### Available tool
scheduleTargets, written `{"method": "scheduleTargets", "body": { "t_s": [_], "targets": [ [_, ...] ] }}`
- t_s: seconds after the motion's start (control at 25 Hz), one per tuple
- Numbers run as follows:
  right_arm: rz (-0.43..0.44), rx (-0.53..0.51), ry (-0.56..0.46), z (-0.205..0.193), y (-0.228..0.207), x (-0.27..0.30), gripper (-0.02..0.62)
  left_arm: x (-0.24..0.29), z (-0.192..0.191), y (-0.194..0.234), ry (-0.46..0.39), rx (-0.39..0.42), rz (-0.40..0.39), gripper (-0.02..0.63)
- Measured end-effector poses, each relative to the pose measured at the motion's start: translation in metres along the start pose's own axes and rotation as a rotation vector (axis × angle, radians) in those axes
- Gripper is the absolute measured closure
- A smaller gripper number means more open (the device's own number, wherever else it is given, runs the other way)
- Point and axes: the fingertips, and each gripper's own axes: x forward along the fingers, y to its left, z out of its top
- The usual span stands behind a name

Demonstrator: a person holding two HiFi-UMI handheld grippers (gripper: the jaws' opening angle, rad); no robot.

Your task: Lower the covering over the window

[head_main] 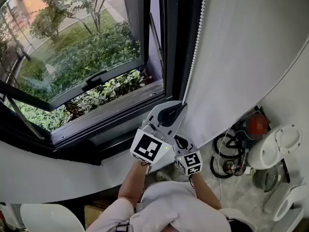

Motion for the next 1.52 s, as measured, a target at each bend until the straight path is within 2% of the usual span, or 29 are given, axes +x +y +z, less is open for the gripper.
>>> {"method": "scheduleTargets", "body": {
  "t_s": [0.12,0.72,1.04,1.2,1.32,1.52],
  "targets": [
    [-0.001,-0.009,0.04,-0.009,-0.002,0.003,0.6,-0.003,-0.008,0.0,-0.006,-0.022,0.005,0.589],
    [0.035,0.044,0.247,-0.082,0.007,0.007,0.6,-0.021,-0.08,-0.018,0.124,-0.131,0.018,0.589],
    [0.057,0.021,0.346,-0.116,0.014,0.002,0.597,-0.029,-0.117,-0.025,0.176,-0.174,0.026,0.589],
    [0.063,-0.028,0.34,-0.11,0.019,-0.002,0.589,-0.033,-0.133,-0.029,0.205,-0.182,0.026,0.589],
    [0.068,-0.045,0.312,-0.097,0.02,-0.007,0.532,-0.036,-0.143,-0.034,0.226,-0.196,0.024,0.589],
    [0.039,-0.048,0.239,-0.06,0.011,-0.02,0.477,-0.044,-0.153,-0.04,0.225,-0.223,0.022,0.589]
  ]
}}
